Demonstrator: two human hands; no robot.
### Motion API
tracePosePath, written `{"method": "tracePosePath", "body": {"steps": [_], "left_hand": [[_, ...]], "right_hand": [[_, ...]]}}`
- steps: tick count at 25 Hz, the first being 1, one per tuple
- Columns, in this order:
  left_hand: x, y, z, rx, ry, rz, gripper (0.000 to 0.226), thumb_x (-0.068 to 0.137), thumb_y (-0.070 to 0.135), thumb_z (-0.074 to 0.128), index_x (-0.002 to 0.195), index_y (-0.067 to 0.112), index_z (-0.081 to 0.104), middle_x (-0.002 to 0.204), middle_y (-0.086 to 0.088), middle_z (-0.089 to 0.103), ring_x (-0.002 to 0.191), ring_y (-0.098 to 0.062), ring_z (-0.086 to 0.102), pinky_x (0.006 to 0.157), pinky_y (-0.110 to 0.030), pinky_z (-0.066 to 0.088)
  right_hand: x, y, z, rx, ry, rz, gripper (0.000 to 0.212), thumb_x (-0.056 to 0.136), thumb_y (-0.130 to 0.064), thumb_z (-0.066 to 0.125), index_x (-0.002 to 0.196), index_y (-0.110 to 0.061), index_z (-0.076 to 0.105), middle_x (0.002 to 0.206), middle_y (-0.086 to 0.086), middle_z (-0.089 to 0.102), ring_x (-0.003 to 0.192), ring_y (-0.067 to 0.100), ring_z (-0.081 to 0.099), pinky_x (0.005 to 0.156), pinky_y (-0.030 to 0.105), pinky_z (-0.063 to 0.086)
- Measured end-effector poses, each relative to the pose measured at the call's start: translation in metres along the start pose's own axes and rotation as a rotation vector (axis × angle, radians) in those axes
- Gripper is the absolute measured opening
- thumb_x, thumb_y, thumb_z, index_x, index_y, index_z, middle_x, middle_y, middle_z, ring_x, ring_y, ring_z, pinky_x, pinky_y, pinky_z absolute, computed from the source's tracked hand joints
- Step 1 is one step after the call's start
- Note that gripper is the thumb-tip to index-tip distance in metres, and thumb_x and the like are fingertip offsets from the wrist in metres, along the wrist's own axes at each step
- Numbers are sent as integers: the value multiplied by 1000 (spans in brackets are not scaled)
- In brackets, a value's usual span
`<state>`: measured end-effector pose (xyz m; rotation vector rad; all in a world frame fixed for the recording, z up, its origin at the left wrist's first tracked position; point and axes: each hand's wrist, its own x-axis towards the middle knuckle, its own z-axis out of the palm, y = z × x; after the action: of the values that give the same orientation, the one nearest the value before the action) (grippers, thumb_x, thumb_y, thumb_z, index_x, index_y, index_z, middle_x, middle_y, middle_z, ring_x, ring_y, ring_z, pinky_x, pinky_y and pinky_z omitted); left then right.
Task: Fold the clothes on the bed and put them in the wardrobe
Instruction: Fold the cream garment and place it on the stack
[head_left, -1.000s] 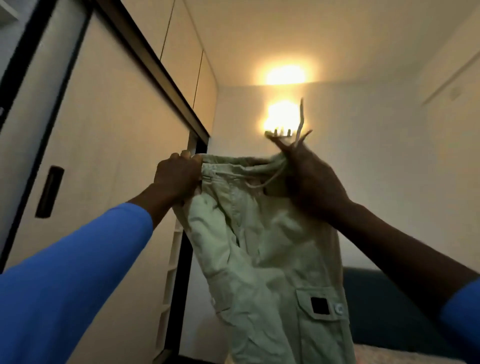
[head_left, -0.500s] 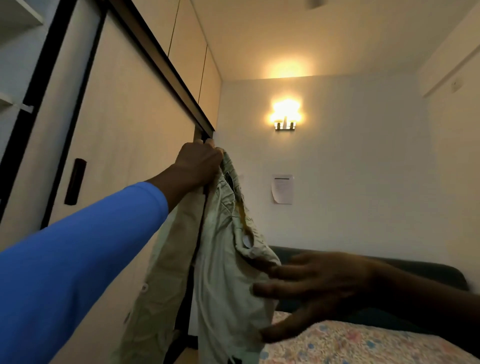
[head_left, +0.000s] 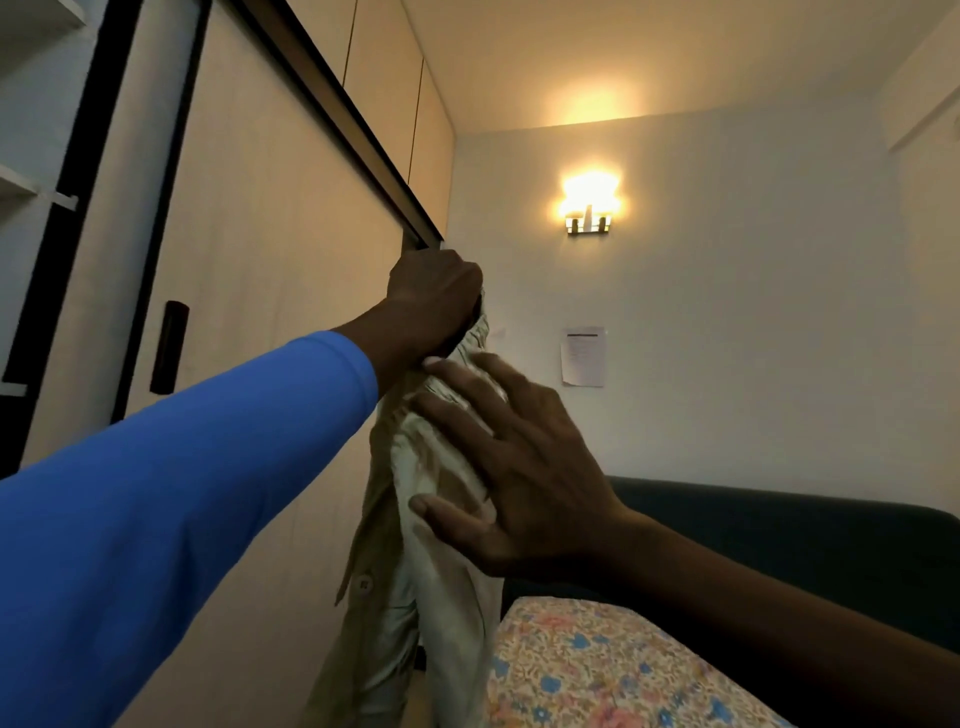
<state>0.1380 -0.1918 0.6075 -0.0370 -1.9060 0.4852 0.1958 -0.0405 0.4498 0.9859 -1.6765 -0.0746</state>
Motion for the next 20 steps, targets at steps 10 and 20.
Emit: {"method": "tracePosePath", "body": {"steps": [10, 20], "left_hand": [[11, -12, 17, -32, -73, 136, 40, 83, 50, 75, 109, 19, 72, 105, -6, 69, 95, -30, 69, 72, -37, 49], [-6, -24, 48, -148, -67, 15, 30, 83, 36, 63, 105, 20, 77, 94, -9, 73, 83, -33, 70, 75, -37, 56]], "right_hand": [[10, 66, 32, -435, -430, 372, 41, 99, -27, 59, 137, -16, 49, 132, 13, 45, 119, 36, 49, 79, 45, 48], [-39, 75, 55, 283, -104, 447, 56, 87, -70, 58, 128, -34, 43, 125, -3, 46, 103, 19, 55, 81, 37, 47]]}}
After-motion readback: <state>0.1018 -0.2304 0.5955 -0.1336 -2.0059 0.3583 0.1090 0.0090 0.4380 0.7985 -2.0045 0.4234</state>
